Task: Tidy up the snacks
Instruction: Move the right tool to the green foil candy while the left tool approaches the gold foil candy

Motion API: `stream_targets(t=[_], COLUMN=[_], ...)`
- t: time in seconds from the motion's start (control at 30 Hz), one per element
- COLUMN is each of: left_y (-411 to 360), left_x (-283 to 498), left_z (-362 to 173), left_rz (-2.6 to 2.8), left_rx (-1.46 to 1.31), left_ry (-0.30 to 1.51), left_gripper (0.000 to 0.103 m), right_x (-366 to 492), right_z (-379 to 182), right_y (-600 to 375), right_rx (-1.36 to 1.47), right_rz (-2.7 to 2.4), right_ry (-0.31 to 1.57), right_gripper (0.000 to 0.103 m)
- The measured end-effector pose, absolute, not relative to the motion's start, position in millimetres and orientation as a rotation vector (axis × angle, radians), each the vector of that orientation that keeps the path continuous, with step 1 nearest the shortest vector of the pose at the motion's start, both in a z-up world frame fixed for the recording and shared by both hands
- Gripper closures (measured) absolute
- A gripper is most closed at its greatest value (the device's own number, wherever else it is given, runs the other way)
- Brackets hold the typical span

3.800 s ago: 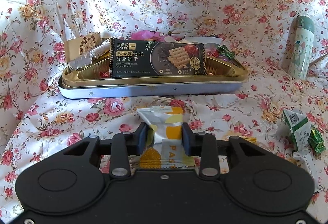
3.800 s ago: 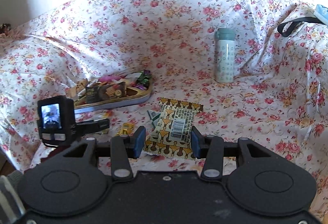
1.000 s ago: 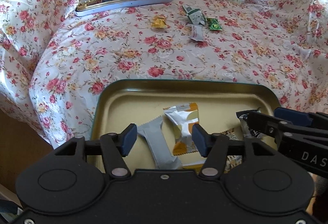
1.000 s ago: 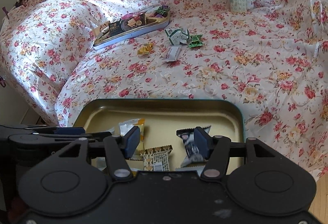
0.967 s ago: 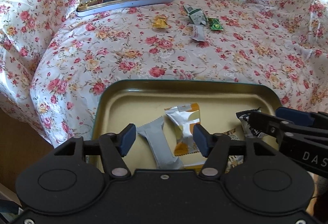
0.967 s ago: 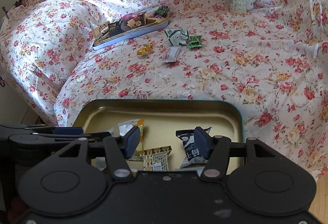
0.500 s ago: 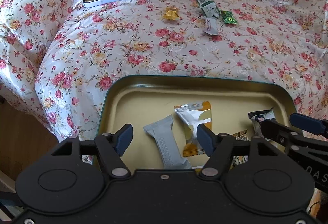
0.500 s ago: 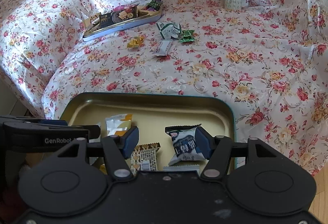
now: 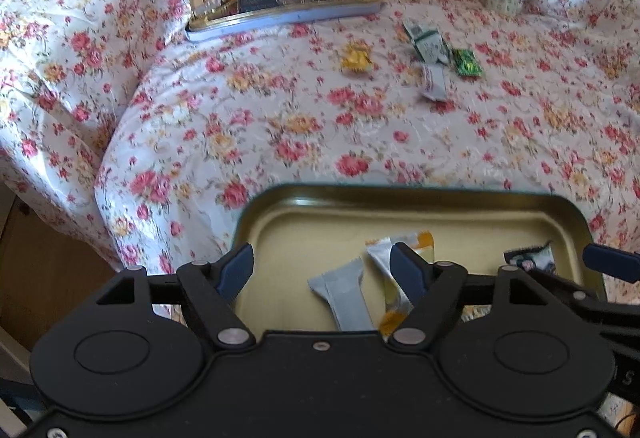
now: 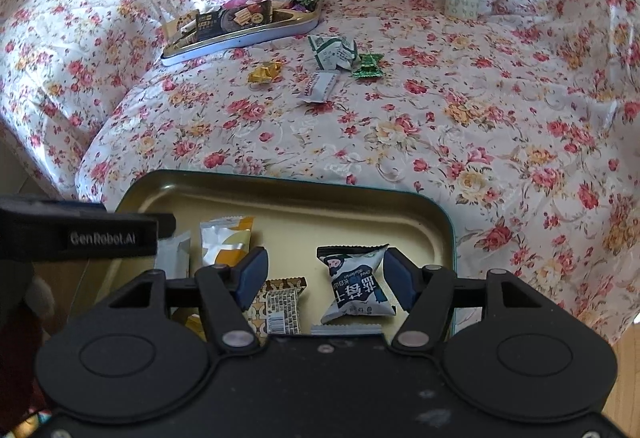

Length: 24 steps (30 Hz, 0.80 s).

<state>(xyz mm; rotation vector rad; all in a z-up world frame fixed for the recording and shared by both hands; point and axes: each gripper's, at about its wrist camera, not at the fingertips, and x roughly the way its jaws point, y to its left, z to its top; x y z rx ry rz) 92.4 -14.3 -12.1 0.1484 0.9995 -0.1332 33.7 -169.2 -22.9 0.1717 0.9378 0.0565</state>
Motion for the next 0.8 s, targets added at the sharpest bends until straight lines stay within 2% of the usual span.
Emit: stream_targets(t=[0.37, 0.8], left_y=[-9, -21], left_x=[127, 193], left_z=[2, -2], left_rz=[-0.145, -0.184], left_rx=[0.148, 0.186], left_ry=[0.852, 0.717], left_gripper=[0.026, 0.025], right_x=[64, 146], right_z=[-10, -10], right_y=[-175, -207], right_rx=[0.052, 0.052], right_rz=[0.093, 0.029], right_ry=[0.887, 0.731], right_gripper=[0.031, 0.026])
